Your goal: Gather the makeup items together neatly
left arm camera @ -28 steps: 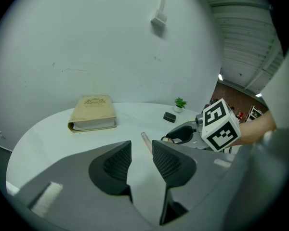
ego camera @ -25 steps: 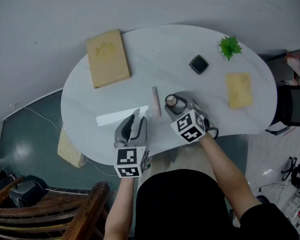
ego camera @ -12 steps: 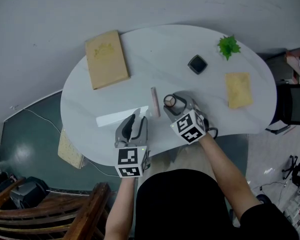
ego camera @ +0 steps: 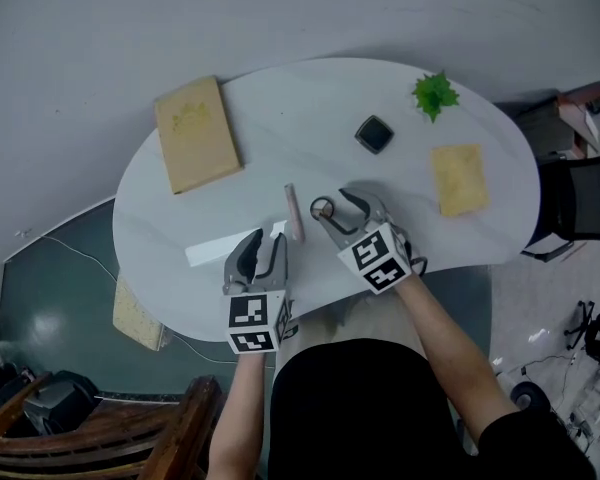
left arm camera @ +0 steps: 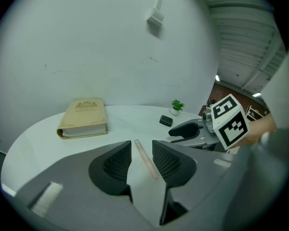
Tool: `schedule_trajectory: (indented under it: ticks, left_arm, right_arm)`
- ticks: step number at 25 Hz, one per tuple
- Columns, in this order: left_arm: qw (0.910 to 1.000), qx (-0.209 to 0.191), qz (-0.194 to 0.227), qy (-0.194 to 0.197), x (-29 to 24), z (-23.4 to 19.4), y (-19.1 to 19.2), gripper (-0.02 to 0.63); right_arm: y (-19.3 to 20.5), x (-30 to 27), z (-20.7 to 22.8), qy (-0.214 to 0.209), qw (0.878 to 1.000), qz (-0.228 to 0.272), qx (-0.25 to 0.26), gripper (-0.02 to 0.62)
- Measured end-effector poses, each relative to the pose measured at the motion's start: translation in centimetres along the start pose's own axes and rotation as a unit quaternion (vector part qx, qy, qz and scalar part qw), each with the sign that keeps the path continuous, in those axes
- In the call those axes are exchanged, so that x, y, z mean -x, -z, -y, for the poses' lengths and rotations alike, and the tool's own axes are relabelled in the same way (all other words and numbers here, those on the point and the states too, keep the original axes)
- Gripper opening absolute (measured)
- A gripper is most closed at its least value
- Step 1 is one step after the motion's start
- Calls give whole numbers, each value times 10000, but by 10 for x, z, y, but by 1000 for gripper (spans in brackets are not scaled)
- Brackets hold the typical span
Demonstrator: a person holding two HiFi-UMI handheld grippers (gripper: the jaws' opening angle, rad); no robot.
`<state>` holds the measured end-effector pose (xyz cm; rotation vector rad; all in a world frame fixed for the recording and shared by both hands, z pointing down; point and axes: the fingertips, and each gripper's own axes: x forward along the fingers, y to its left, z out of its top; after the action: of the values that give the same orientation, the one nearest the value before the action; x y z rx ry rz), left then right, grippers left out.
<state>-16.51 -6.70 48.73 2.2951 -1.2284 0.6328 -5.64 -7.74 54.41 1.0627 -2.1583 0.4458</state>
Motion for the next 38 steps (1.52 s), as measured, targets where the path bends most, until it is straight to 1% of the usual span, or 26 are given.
schedule_trajectory:
  ticks: [9,16,18,31,38]
  left_arm:
    - [9998,-79,53,183,-19,28,-18,135]
    - [9997,-58,103,227,-31,50,-29,135]
    - [9997,-51,107,236,-35,56,-32,135]
    - [9996,-41,73,279,-63,75,-46,136]
    - [9996,-84,37,279,-71,77,-52,137]
  right_arm:
    - [5,27,44,371,9992,4,-131,216]
    - [6,41,80,583,9981,4,-200,216]
    - [6,44,88,617,9978,4,-243,226]
    - [3,33,136,600,9973,-101,-400,304]
    - [0,18,158,541,9972,-162,-490,325]
